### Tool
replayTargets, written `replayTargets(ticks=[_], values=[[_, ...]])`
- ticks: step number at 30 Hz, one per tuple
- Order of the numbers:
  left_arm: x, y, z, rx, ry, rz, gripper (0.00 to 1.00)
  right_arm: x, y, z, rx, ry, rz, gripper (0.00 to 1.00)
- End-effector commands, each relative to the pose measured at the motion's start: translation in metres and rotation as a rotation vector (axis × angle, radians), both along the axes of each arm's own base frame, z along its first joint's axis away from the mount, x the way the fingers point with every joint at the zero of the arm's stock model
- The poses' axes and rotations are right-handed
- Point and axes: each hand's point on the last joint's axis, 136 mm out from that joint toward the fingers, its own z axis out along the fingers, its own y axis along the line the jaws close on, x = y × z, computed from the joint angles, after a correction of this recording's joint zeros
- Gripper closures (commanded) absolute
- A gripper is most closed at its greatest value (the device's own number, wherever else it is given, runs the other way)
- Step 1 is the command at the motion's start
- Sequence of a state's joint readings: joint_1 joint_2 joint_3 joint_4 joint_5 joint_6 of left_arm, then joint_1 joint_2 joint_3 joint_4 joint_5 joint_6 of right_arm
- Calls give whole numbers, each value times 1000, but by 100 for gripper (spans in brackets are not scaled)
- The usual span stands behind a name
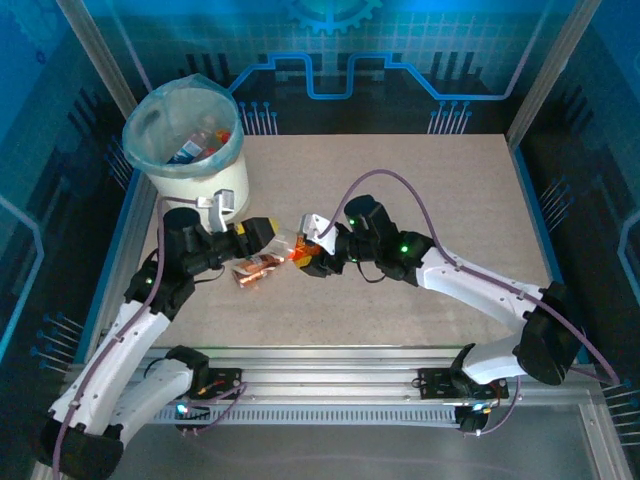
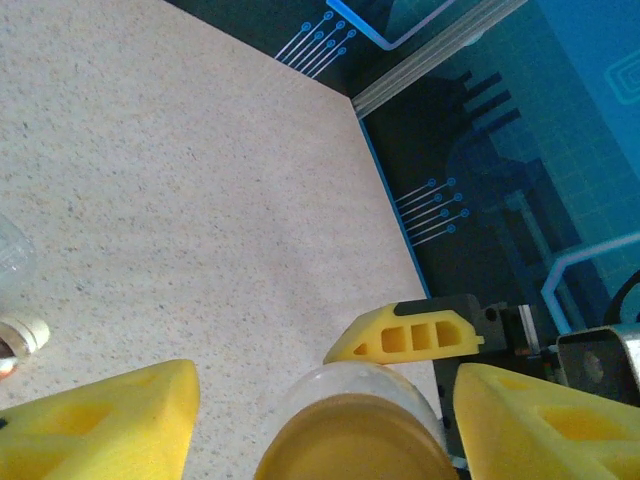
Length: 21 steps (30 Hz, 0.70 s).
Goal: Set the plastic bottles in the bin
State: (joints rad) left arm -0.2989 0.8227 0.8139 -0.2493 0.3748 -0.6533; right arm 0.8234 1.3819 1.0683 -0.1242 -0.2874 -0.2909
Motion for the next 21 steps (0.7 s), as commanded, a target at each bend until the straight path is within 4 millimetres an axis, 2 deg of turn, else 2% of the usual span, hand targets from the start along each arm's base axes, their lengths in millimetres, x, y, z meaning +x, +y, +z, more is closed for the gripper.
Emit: replayTargets(ticks=[1,5,12,13,14,16,18,21], values=[[-2,-10,7,-32,-16,-47,44,6,-3,14,42,-40,-30,44],[2,-9,8,-37,-11,-33,66,9,-4,12,32,-44,-44,42],[7,-2,12,-34,-11,26,92,14,-7,12,32,-59,-76,37],[8,0,15,-34,-17,40,95,14,-7,13,35,-61,-81,34],[9,2,18,-33,-23,56,100,15,-8,16,43,-67,-90,26],[11,9,26,-28,-44,99,100,17,-8,18,51,-77,-107,1],[14,18,41,-8,-86,146,100,17,-8,23,61,-88,-110,0],[19,32,80,66,-194,209,100,17,-7,27,59,-113,-109,0]])
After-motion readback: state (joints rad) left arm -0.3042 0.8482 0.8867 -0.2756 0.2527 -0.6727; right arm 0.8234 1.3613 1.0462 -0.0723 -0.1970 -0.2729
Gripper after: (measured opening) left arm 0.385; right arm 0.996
